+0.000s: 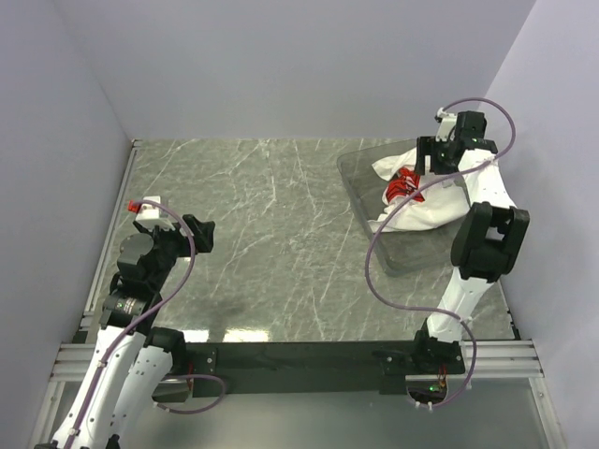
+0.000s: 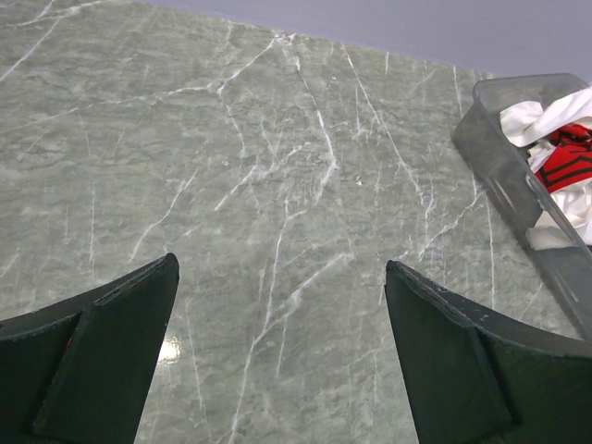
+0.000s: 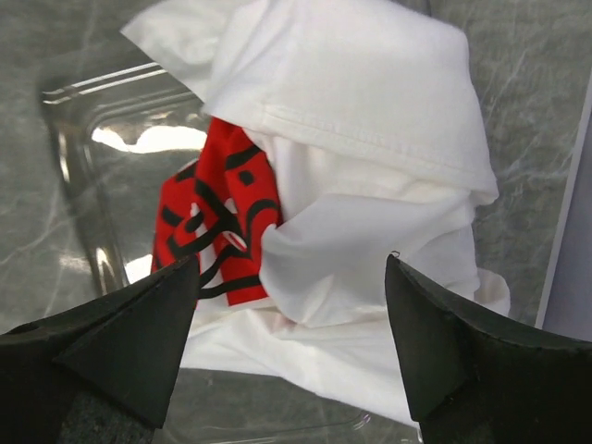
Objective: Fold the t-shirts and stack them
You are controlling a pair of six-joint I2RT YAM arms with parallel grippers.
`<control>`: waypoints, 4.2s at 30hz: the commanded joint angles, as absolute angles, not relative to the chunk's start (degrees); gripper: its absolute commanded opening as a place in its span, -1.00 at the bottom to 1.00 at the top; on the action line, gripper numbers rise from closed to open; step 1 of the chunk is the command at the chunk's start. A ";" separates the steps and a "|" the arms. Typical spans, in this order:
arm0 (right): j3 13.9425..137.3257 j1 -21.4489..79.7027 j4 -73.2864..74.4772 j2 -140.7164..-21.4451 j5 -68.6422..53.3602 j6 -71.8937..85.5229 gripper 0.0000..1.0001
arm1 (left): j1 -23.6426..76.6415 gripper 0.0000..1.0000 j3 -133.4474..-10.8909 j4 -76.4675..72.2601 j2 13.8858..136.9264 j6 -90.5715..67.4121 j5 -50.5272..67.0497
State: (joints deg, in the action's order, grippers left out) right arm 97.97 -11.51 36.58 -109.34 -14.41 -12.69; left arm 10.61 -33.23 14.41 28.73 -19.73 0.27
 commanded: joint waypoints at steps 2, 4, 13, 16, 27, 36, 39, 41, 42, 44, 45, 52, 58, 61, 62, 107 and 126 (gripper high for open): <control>102.12 -10.81 37.97 -112.66 -10.99 -12.04 0.66 | 10.72 0.99 -34.54 12.04 29.18 -18.54 1.84; 103.27 -10.46 38.14 -113.64 -10.37 -11.95 0.46 | 10.81 0.99 -34.63 11.95 29.35 -18.54 2.02; 98.62 -9.23 35.17 -102.50 -18.17 -12.57 -1.00 | 10.81 0.99 -34.72 12.39 29.27 -18.54 1.67; 96.86 -7.48 35.06 -93.10 -23.70 -13.62 -1.00 | 10.81 0.99 -34.80 12.30 29.09 -18.54 1.93; 108.01 1.76 36.92 -76.12 -33.80 -11.78 -1.00 | 10.90 0.99 -34.72 12.39 27.78 -18.54 1.32; 119.93 3.34 30.33 -75.14 -56.32 -4.59 -1.00 | 10.90 0.99 -34.72 12.92 25.76 -18.81 0.18; 124.80 4.82 21.32 -76.90 -60.81 6.30 -1.00 | 10.90 0.99 -34.54 13.01 24.26 -18.98 -2.54; 125.42 5.97 17.07 -76.73 -61.26 13.08 -1.00 | 10.90 0.99 -34.54 13.18 23.38 -19.16 -3.16; 125.33 6.76 15.40 -76.73 -61.43 14.84 -1.00 | 10.90 0.99 -34.54 13.18 23.12 -19.16 -3.51; 124.72 9.04 12.13 -76.20 -61.26 17.83 -1.00 | 10.90 0.99 -34.54 13.27 22.50 -19.25 -4.39; 123.67 9.84 12.04 -75.94 -60.74 17.84 -1.00 | 10.90 0.99 -34.45 13.36 22.33 -19.34 -4.74; 120.77 14.41 13.97 -73.83 -58.19 15.74 -1.00 | 10.90 0.99 -34.45 13.45 21.97 -19.51 -5.36; 108.92 19.41 19.77 -70.94 -54.15 8.20 -1.00 | 10.90 0.99 -34.45 13.36 21.53 -19.60 -5.54; 100.22 24.42 24.43 -69.35 -49.25 0.65 -1.00 | 10.90 0.99 -34.28 13.27 21.45 -19.60 -5.45; 95.67 25.56 25.04 -69.26 -47.83 -1.47 -0.98 | 10.90 0.99 -34.36 13.27 21.45 -19.60 -5.45; 60.29 18.26 27.86 -77.95 -6.34 -13.45 0.73 | 16.17 0.99 -39.82 12.75 51.16 -16.35 15.47; 58.79 19.78 20.92 -90.35 13.70 -10.81 -0.36 | 17.67 0.99 -37.88 12.31 45.00 -15.91 11.07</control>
State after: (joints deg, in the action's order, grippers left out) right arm 58.35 20.36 24.73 -89.01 9.28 -11.07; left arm 17.37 -37.69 13.26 46.04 -16.99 11.51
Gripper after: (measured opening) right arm 0.357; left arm 0.994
